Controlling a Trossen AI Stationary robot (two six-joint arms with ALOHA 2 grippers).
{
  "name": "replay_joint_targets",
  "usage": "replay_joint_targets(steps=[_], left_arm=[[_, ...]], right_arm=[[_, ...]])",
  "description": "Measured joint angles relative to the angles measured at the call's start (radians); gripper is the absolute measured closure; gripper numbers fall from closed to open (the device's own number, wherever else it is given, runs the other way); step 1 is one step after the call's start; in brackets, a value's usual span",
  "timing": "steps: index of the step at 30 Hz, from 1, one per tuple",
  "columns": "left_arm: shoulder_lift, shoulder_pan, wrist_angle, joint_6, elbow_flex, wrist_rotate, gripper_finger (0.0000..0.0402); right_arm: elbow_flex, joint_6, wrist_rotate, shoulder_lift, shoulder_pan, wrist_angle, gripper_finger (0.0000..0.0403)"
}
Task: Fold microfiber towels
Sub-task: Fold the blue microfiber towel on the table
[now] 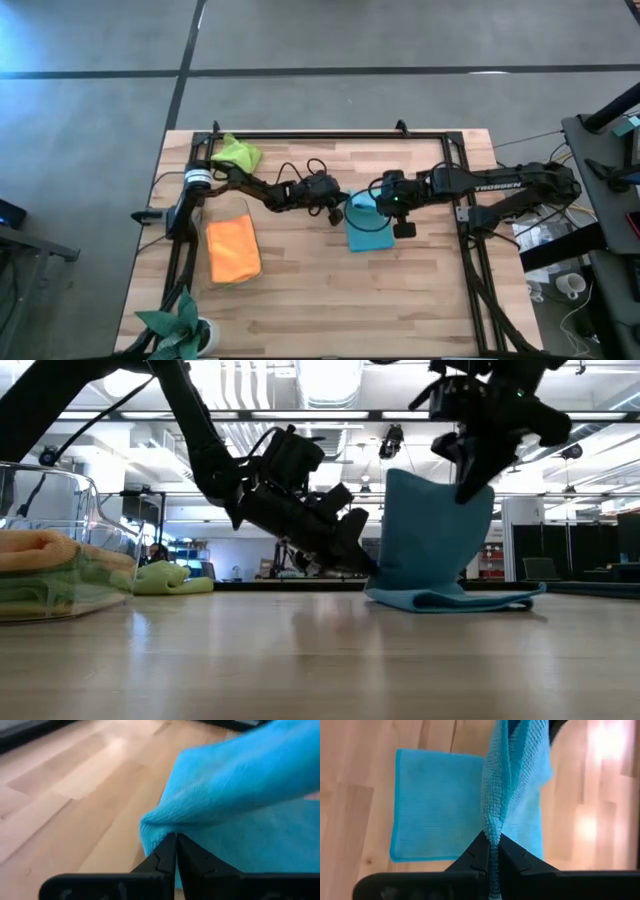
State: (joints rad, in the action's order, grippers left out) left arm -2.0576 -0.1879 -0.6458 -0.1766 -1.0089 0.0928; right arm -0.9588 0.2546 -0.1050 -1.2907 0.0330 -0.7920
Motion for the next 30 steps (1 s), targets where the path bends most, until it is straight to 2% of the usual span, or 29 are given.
replay_joint_targets(steps=[4,7,10,13,19,25,28,30], left_arm=[[0.001,0.001,0.009,0.003,0.0,-0.019,0.0402],[0.001,0.006,0.029,0.002,0.0,-0.088,0.0402],[0.0,0.022,0.038,0.003,0.001,-0.138,0.0402],[-0.001,0.034,0.032,0.008,-0.001,-0.14,0.0402],[-0.003,0.026,0.031,0.001,-0.002,-0.043,0.0402],[-0.003,0.001,-0.034,0.0,-0.01,-0.004,0.0402],[-0.003,-0.018,-0.035,-0.002,-0.009,0.076,0.0401],[-0.003,-0.033,-0.036,-0.005,-0.009,0.084,0.0401]], right_arm=[[0.042,-0.013,-0.003,0.0,-0.02,0.061,0.039],[0.044,-0.019,-0.067,0.0,-0.02,0.069,0.039],[0.031,-0.006,-0.12,0.0,-0.019,0.061,0.039],[-0.006,0.031,-0.129,0.001,-0.02,0.064,0.039],[-0.079,0.092,-0.138,0.006,-0.02,0.061,0.039],[-0.122,0.138,-0.293,0.006,-0.02,0.001,0.039],[-0.13,0.139,-0.3,0.006,-0.02,-0.003,0.039],[-0.129,0.14,-0.299,0.006,-0.02,-0.001,0.039]])
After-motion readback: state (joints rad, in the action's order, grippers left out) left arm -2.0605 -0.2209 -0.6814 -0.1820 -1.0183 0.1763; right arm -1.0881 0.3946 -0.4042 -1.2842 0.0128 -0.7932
